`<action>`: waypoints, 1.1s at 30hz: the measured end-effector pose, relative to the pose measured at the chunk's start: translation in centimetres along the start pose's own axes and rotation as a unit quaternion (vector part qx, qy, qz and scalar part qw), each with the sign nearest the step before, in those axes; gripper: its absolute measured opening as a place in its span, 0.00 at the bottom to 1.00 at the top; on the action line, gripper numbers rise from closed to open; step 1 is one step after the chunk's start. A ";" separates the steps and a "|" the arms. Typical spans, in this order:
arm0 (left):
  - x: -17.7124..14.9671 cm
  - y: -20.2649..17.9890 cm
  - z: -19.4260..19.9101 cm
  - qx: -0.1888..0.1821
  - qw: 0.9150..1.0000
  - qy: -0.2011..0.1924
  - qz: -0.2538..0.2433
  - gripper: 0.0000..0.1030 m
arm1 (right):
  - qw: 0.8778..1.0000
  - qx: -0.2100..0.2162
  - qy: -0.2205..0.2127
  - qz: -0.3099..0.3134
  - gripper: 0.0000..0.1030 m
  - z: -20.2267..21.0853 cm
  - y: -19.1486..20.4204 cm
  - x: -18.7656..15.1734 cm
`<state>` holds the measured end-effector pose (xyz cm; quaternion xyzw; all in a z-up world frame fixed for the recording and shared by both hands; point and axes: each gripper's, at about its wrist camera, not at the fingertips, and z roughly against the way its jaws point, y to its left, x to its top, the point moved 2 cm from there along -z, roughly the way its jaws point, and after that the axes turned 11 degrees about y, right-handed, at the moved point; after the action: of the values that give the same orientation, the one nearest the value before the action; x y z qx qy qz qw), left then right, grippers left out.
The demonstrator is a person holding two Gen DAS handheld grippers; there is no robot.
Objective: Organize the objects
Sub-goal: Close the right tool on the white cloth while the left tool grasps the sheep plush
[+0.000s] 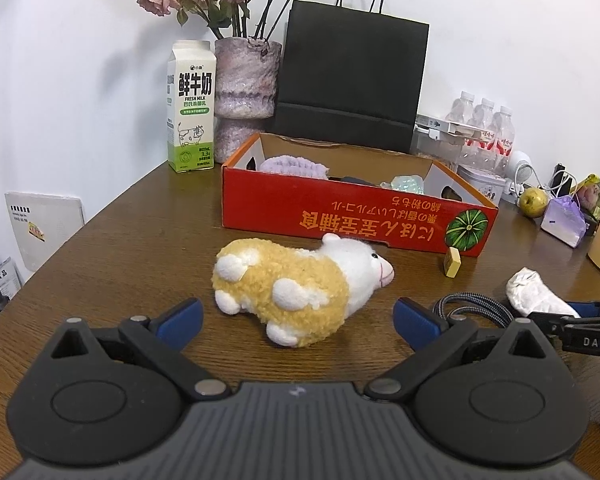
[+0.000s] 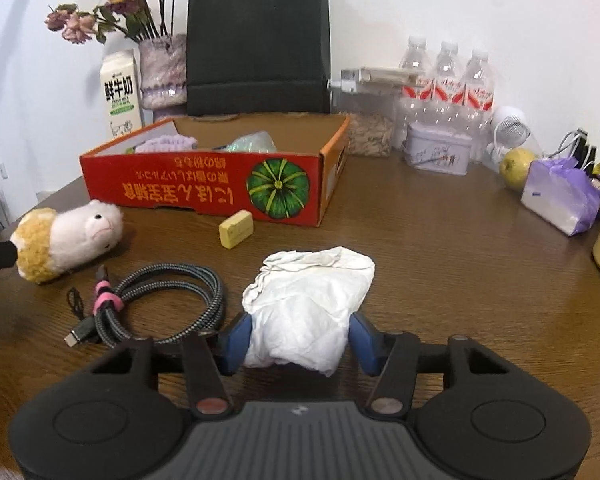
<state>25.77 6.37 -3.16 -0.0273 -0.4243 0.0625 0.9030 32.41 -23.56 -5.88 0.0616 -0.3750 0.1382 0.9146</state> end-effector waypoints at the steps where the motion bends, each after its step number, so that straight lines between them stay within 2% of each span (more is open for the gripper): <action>1: 0.0 0.0 0.0 -0.001 1.000 0.000 0.001 1.00 | 1.000 -0.004 -0.006 0.002 0.50 0.3 0.1 -0.1; 7: 0.4 0.5 -0.2 -0.011 1.000 0.001 0.004 1.00 | 0.999 -0.017 -0.030 0.009 0.51 1.6 1.0 -0.7; 14: 1.4 2.1 -1.4 -0.026 0.999 0.010 -0.043 1.00 | 1.000 -0.015 -0.027 0.005 0.51 1.6 0.9 -0.7; 20: 2.5 2.9 -3.1 -0.071 0.993 0.034 -0.086 1.00 | 0.999 -0.028 -0.028 -0.009 0.52 1.6 0.6 -0.8; 27: 3.6 3.5 -5.0 -0.102 0.987 0.045 -0.112 1.00 | 0.998 -0.047 -0.040 -0.024 0.52 2.0 0.3 -0.9; 33: 3.9 3.8 -6.4 -0.132 0.979 0.054 -0.144 1.00 | 0.997 -0.061 -0.039 -0.028 0.52 1.9 0.4 -0.8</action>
<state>32.79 10.66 -4.63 -0.0885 -0.3789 -0.1267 0.9124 30.46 -23.72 -5.09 0.0211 -0.4167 0.0870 0.9046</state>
